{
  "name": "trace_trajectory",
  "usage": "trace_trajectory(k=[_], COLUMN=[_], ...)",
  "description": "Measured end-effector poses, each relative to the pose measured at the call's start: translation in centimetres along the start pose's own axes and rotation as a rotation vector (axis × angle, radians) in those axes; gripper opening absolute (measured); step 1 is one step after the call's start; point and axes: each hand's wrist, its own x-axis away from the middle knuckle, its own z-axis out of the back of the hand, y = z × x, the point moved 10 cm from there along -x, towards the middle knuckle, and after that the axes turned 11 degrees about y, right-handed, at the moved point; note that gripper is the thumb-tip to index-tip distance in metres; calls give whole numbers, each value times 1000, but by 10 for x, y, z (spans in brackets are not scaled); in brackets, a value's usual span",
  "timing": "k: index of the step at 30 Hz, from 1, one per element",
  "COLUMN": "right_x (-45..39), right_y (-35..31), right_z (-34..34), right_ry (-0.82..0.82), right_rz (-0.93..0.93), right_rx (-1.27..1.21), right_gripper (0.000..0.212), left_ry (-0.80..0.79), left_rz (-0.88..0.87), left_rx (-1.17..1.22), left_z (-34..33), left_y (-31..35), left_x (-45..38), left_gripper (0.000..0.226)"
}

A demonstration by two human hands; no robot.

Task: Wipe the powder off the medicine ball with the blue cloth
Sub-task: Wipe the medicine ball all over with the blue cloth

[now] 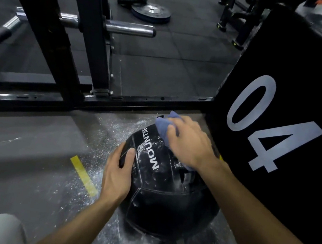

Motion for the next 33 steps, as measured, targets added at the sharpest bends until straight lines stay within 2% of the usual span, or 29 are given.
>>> trace_trajectory(k=[5, 6, 8, 12, 14, 16, 17, 19, 21, 22, 24, 28, 30, 31, 33], right_x=[59, 59, 36, -19, -22, -26, -28, -13, 27, 50, 71, 22, -15, -32, -50], right_y=[-35, -28, 1, 96, 107, 83, 63, 7, -47, -62, -76, -48, -19, -3, 20], right_z=[9, 8, 11, 4, 0, 3, 8, 12, -1, -7, 1, 60, 67, 60, 27], right_ry=[30, 22, 31, 56, 36, 28, 48, 54, -7, -40, -63, 150, 212, 192, 13], right_rz=[315, 314, 166, -437, -502, -379, -260, 44, 392, 493, 558, 260, 110, 37, -108], right_rx=[20, 1, -99, -206, -198, -153, -122, -3, 173, 238, 255, 47, -25, -78, -136], right_gripper=[61, 61, 59, 53, 51, 44, 45, 53, 56, 55, 47, 42, 37, 35, 34], left_ry=[11, 0, -6, -8, -15, -22, -23, -17, -25, -36, -46, -15, -6, -11, -28], left_rz=[-65, -66, -49, -26, -13, -11, -17, -38, -76, -76, -60, -52, -60, -69, -78], left_rx=[-84, -99, -121, -110, -87, -81, -87, -103, -118, -110, -76, -86, -92, -94, -119], left_z=[8, 9, 10, 3, -4, -8, -10, -10, -12, -13, -13, -9, -8, -9, -14], left_y=[-4, -4, -4, 0, 3, 4, 5, 6, 5, 3, -1, 5, 8, 10, 14], left_x=[2, 2, 2, 3, 5, 8, 8, 8, 8, 9, 9, 12, 14, 16, 20], left_gripper=[72, 73, 78, 79, 78, 83, 84, 79, 71, 68, 64, 75, 77, 78, 79])
